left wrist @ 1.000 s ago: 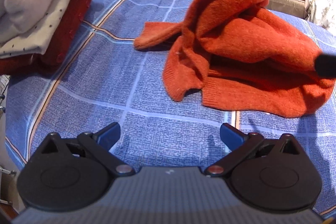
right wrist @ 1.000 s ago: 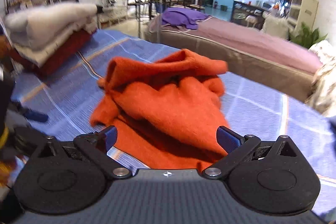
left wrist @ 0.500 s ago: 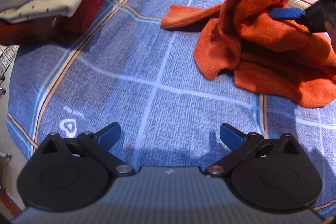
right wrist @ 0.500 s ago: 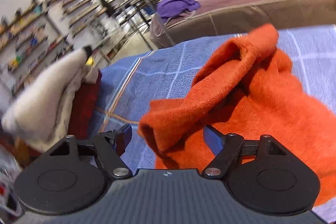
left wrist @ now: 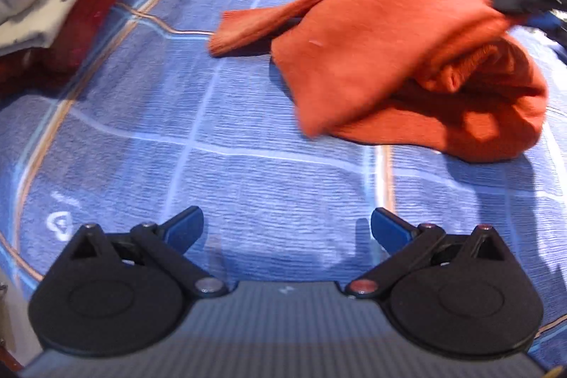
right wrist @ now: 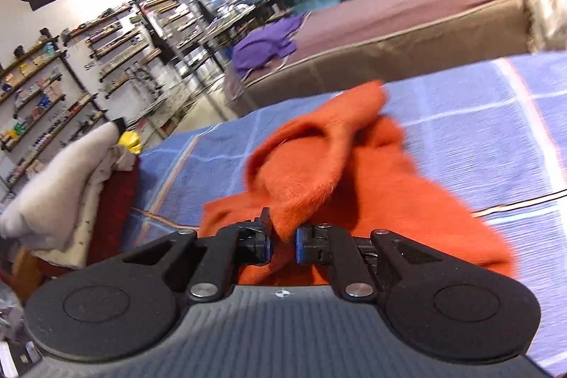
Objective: Fold small clothes
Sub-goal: 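Grasp the orange sweater's top layer with the right gripper and lift it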
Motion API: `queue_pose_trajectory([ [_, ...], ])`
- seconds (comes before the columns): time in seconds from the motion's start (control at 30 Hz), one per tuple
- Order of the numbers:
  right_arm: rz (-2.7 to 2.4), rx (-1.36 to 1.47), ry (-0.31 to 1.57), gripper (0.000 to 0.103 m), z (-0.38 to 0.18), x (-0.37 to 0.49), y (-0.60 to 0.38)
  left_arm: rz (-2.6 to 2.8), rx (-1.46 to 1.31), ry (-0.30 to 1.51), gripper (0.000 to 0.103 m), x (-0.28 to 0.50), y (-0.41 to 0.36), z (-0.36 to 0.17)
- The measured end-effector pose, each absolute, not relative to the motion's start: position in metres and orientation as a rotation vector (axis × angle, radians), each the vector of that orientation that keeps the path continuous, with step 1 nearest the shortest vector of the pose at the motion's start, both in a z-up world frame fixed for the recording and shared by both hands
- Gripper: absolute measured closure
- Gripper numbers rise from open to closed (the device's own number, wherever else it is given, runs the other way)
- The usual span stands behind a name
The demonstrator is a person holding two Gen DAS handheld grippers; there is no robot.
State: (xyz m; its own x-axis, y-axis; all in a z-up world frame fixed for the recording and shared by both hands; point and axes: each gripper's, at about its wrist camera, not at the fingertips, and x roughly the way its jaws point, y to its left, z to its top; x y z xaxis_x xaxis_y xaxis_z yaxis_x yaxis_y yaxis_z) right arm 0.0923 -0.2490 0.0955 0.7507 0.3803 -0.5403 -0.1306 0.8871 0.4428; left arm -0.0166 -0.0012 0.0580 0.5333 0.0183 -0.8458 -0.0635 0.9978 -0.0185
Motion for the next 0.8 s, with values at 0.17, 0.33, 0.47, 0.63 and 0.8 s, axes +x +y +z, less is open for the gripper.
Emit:
queue_pose_trajectory([
  [0.17,0.129,0.305,0.571,0.09,0.11,0.074,-0.31,-0.002,-0.033,1.011,0.0,-0.013,-0.024,0.058],
  [0.33,-0.067,0.207,0.486,0.103,0.125,0.077,-0.361,-0.037,-0.028,1.007,0.0,-0.011,-0.04,0.059],
  [0.47,0.007,0.388,0.532,0.058,0.114,0.083,-0.375,-0.038,-0.026,1.004,0.0,-0.008,-0.045,0.058],
  [0.63,0.238,0.522,0.634,0.0,0.08,0.084,-0.306,-0.036,-0.012,1.014,0.0,-0.012,-0.044,0.058],
  [0.8,0.372,0.52,0.747,0.0,0.05,0.088,-0.239,-0.006,-0.003,1.03,0.0,-0.018,-0.032,0.057],
])
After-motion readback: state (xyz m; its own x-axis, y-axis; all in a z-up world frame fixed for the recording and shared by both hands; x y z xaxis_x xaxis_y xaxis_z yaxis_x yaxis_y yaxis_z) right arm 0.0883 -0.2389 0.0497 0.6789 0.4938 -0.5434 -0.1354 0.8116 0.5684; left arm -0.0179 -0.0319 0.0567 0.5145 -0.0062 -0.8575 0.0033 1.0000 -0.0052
